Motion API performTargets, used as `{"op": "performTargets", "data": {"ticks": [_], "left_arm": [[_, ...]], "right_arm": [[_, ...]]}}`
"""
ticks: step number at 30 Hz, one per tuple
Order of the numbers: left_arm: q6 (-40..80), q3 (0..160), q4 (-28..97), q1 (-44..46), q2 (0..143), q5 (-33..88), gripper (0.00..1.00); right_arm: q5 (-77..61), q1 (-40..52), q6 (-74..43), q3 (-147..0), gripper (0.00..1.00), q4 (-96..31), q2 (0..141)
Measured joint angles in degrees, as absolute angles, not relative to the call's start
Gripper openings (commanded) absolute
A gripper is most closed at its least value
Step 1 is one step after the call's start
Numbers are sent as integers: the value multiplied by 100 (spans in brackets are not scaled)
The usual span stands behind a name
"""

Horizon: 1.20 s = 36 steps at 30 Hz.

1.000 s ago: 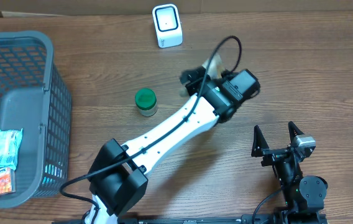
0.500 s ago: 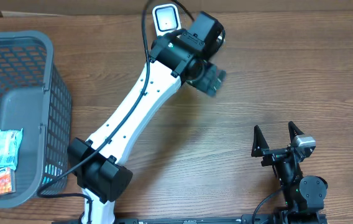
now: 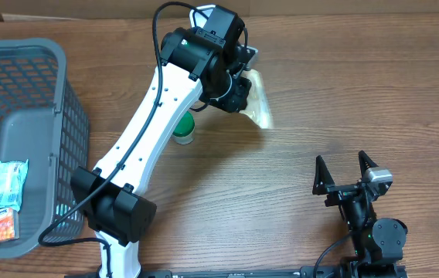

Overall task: Scan the item barcode
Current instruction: 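Carry the pouch left and lower it beside the green-lidded jar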

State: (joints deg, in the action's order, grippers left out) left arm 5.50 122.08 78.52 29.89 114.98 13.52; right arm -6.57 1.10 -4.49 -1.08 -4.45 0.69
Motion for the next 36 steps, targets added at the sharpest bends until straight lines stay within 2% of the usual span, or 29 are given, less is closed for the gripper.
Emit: {"op": "performTargets", "data": {"ticks": [1,3,6,7,8,10,17,22,27,31,36], "left_arm": [[648,12208,7846,3011,11498,1142,73],[843,12208,7846,3083,11498,934,100],[913,12208,7828,3151,11498,908,100],[926,12208,7811,3153,11498,967,96],[910,12208,7808,3153,11498,1044,84],[816,12208,7808,3153,11498,1240,73],[565,12208,7870,3153,11498,1597,52],[611,12208,7909,3153,11498,1382,53],[1149,12208,7808,3153,11498,174,58],[1605,12208,7236,3151,11548,-797,68],[1903,12210,6827,3146,12079,-1332,69]], "right_arm": [[-657,110,-449,-108,100,-445,69],[-655,110,-447,-106,100,-445,69],[-655,110,-449,-106,100,-447,69],[-657,110,-447,-106,100,-447,69],[-655,110,-447,-108,100,-443,69],[-655,110,-447,-106,100,-447,69],[-657,110,-449,-106,100,-447,69],[-657,110,-451,-108,100,-445,69],[-655,110,-449,-106,100,-445,69],[-657,110,-447,-106,100,-443,69],[-657,110,-449,-106,100,-447,69]]}}
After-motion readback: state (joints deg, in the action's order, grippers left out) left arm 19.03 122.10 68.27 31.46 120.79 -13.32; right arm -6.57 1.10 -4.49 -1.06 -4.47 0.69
